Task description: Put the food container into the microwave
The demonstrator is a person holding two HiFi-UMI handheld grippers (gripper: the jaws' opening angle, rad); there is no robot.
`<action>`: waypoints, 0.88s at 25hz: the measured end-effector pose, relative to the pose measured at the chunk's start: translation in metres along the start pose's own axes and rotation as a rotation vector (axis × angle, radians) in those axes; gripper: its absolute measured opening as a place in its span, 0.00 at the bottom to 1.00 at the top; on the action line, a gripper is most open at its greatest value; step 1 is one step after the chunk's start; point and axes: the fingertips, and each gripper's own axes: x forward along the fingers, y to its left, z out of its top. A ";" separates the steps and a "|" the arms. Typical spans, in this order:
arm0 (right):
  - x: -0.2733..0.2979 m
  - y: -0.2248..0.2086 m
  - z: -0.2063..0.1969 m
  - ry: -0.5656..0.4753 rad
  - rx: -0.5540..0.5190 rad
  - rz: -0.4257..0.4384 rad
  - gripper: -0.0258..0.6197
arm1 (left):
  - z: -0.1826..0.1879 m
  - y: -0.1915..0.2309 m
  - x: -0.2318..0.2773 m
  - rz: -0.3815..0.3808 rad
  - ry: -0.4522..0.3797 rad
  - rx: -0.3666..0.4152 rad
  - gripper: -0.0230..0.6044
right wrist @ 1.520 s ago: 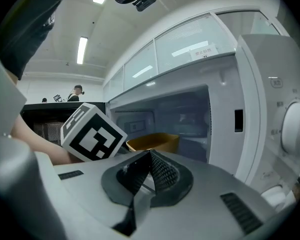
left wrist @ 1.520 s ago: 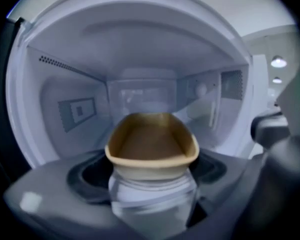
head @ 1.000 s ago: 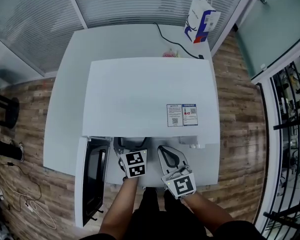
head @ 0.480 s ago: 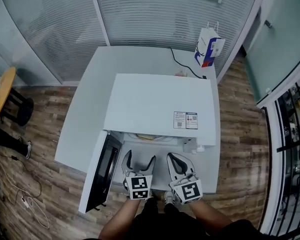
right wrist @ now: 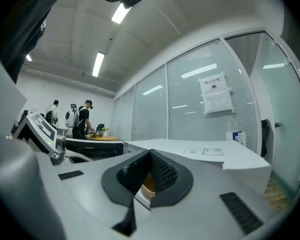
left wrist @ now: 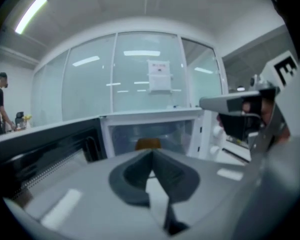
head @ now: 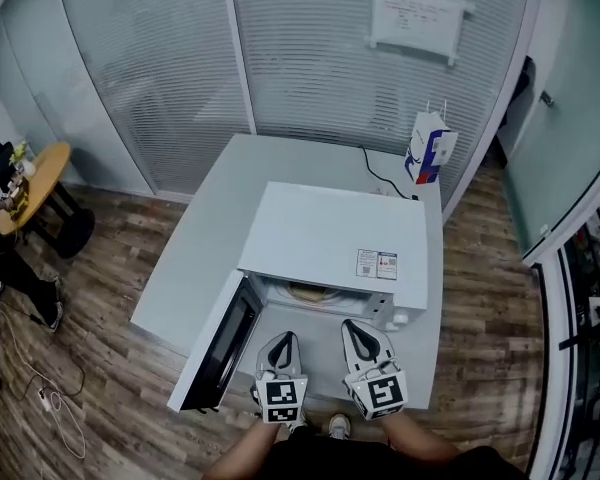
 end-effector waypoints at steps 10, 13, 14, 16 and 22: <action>-0.017 0.002 0.051 -0.089 -0.031 0.008 0.05 | 0.034 -0.001 -0.019 0.005 -0.075 -0.022 0.05; -0.023 -0.001 0.056 -0.100 -0.032 -0.003 0.05 | 0.040 -0.005 -0.020 -0.004 -0.087 -0.018 0.05; -0.024 -0.002 0.058 -0.103 -0.032 -0.006 0.05 | 0.043 -0.007 -0.019 -0.008 -0.092 -0.015 0.05; -0.027 -0.005 0.062 -0.106 -0.037 -0.014 0.05 | 0.049 -0.012 -0.018 -0.015 -0.103 -0.008 0.05; -0.035 -0.022 0.068 -0.120 -0.044 -0.050 0.05 | 0.055 -0.024 -0.015 -0.033 -0.113 0.017 0.05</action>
